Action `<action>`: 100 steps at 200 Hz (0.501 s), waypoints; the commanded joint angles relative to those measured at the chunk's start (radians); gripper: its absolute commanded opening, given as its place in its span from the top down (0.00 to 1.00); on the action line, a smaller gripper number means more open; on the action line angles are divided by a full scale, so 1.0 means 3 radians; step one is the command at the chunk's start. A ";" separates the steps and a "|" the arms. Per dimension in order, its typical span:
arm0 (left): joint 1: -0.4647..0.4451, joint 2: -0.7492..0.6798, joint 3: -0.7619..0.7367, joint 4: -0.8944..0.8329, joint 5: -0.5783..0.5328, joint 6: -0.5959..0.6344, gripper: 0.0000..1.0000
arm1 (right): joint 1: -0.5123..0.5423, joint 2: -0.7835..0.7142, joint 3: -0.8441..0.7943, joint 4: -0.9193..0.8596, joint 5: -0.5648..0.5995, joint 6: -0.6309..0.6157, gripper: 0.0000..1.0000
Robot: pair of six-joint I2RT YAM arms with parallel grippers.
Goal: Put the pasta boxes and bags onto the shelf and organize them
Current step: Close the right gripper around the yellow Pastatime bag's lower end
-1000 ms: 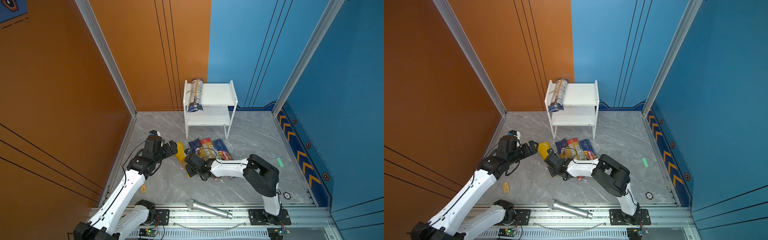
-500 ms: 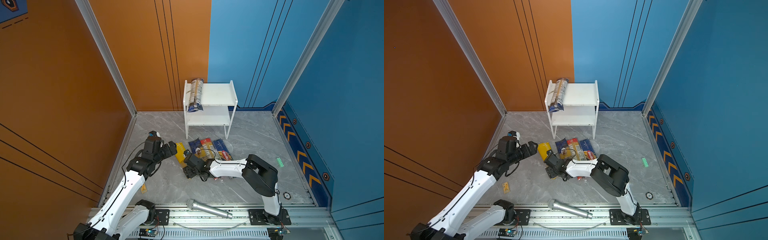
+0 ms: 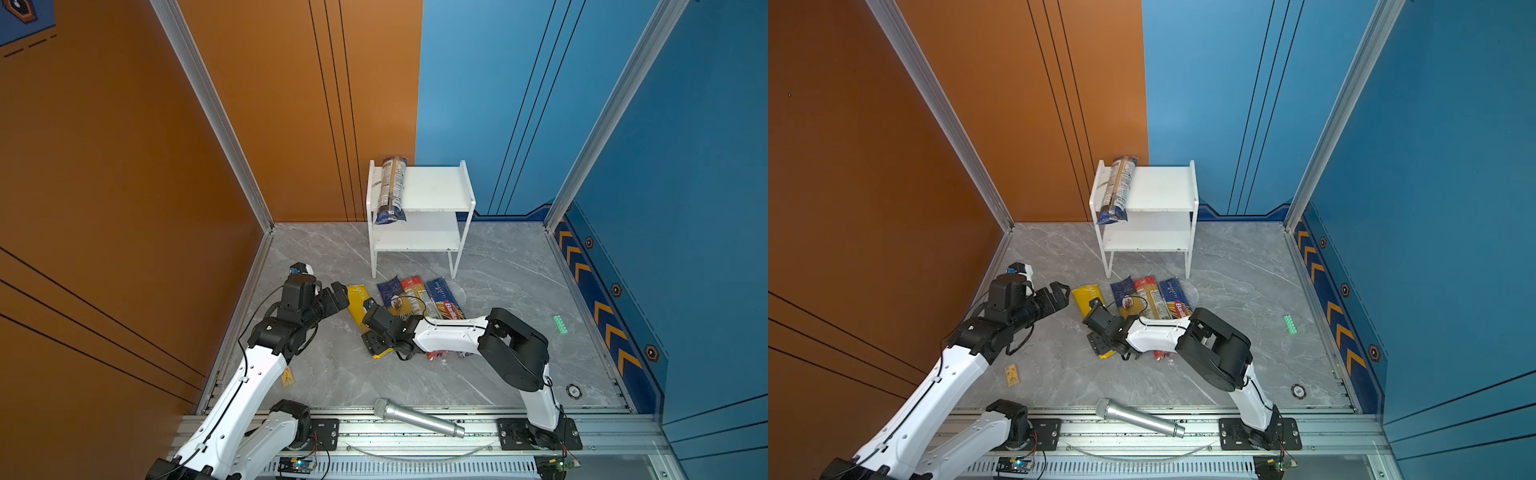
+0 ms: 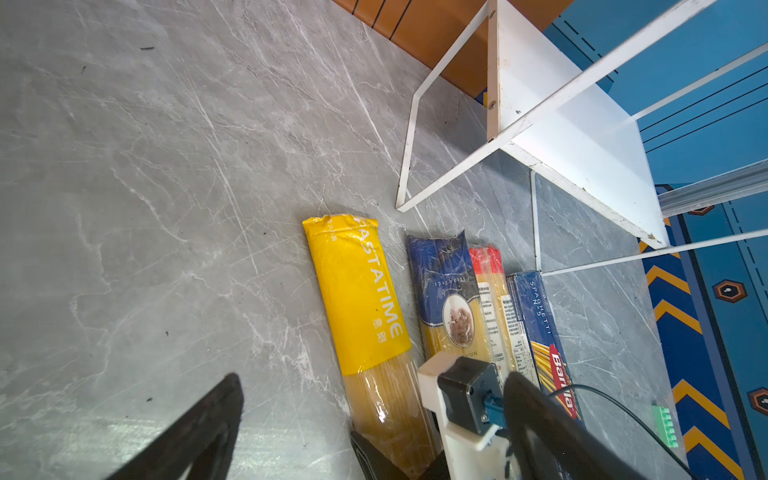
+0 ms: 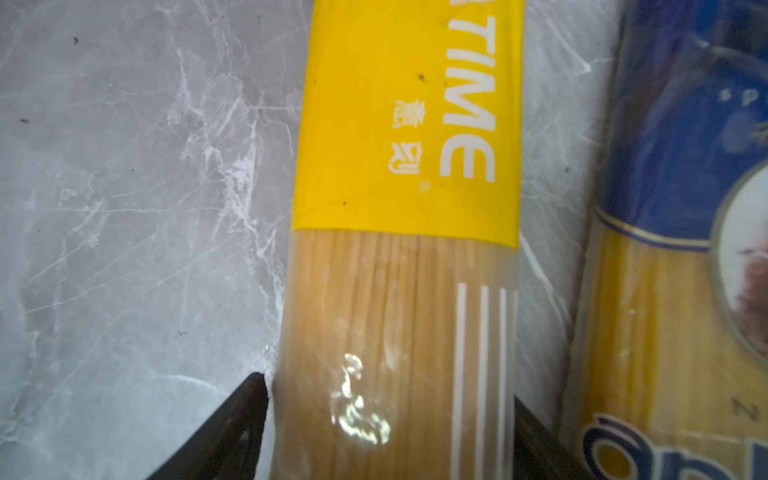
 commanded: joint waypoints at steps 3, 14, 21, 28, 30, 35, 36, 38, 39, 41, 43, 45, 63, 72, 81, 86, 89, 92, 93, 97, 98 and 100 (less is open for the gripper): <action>0.0032 -0.0033 -0.0022 -0.0063 0.0035 -0.0007 0.02 | 0.0055 0.0226 -0.0039 -0.0484 -0.0080 0.0044 0.27; 0.0036 -0.0033 -0.0014 -0.0060 0.0040 -0.0007 0.02 | 0.0056 0.0234 -0.0046 -0.0512 -0.0078 0.0044 0.28; 0.0043 -0.0039 -0.0013 -0.0060 0.0044 -0.0007 0.02 | 0.0062 0.0235 -0.0048 -0.0534 -0.0075 0.0040 0.29; 0.0046 -0.0037 -0.0012 -0.0061 0.0048 -0.0007 0.02 | 0.0066 0.0242 -0.0040 -0.0563 -0.0066 0.0036 0.29; 0.0049 -0.0033 -0.0012 -0.0060 0.0050 -0.0007 0.02 | 0.0071 0.0243 -0.0039 -0.0572 -0.0060 0.0034 0.29; 0.0053 -0.0037 -0.0016 -0.0060 0.0055 -0.0007 0.02 | 0.0078 0.0249 -0.0039 -0.0593 -0.0051 0.0030 0.29; 0.0052 -0.0037 -0.0014 -0.0060 0.0055 -0.0007 0.02 | 0.0081 0.0252 -0.0036 -0.0594 -0.0048 0.0029 0.28; 0.0058 -0.0037 -0.0012 -0.0061 0.0059 -0.0007 0.02 | 0.0083 0.0254 -0.0038 -0.0598 -0.0046 0.0025 0.29; 0.0060 -0.0034 -0.0012 -0.0063 0.0060 -0.0007 0.02 | 0.0083 0.0254 -0.0038 -0.0599 -0.0043 0.0024 0.29; 0.0057 -0.0034 -0.0011 -0.0061 0.0062 -0.0007 0.02 | 0.0087 0.0257 -0.0036 -0.0604 -0.0044 0.0021 0.28; 0.0058 -0.0036 -0.0012 -0.0063 0.0062 -0.0007 0.02 | 0.0092 0.0259 -0.0034 -0.0609 -0.0039 0.0016 0.28; 0.0061 -0.0034 -0.0012 -0.0061 0.0067 -0.0007 0.02 | 0.0093 0.0262 -0.0032 -0.0613 -0.0037 0.0015 0.28; 0.0074 -0.0036 -0.0005 -0.0063 0.0071 -0.0007 0.02 | 0.0126 0.0300 -0.0002 -0.0677 0.0017 0.0008 0.24; 0.0078 -0.0039 -0.0007 -0.0066 0.0071 -0.0007 0.02 | 0.0143 0.0327 0.0024 -0.0726 0.0043 -0.0002 0.23; 0.0082 -0.0042 -0.0006 -0.0070 0.0079 -0.0007 0.02 | 0.0153 0.0357 0.0060 -0.0778 0.0079 -0.0017 0.22; 0.0089 -0.0044 -0.0003 -0.0073 0.0076 -0.0007 0.02 | 0.0166 0.0374 0.0086 -0.0815 0.0100 -0.0025 0.22; 0.0093 -0.0046 -0.0005 -0.0075 0.0076 -0.0007 0.02 | 0.0170 0.0386 0.0101 -0.0842 0.0106 -0.0031 0.22; 0.0092 -0.0047 -0.0007 -0.0075 0.0078 -0.0007 0.02 | 0.0175 0.0395 0.0117 -0.0865 0.0119 -0.0039 0.22; 0.0092 -0.0050 -0.0007 -0.0075 0.0077 -0.0007 0.02 | 0.0178 0.0399 0.0121 -0.0874 0.0121 -0.0041 0.22; 0.0099 -0.0053 -0.0007 -0.0075 0.0076 -0.0007 0.02 | 0.0188 0.0414 0.0136 -0.0904 0.0136 -0.0051 0.22; 0.0101 -0.0055 -0.0004 -0.0075 0.0076 -0.0007 0.02 | 0.0189 0.0416 0.0141 -0.0911 0.0140 -0.0052 0.22; 0.0098 -0.0054 -0.0006 -0.0080 0.0076 -0.0007 0.02 | 0.0193 0.0424 0.0149 -0.0922 0.0148 -0.0053 0.22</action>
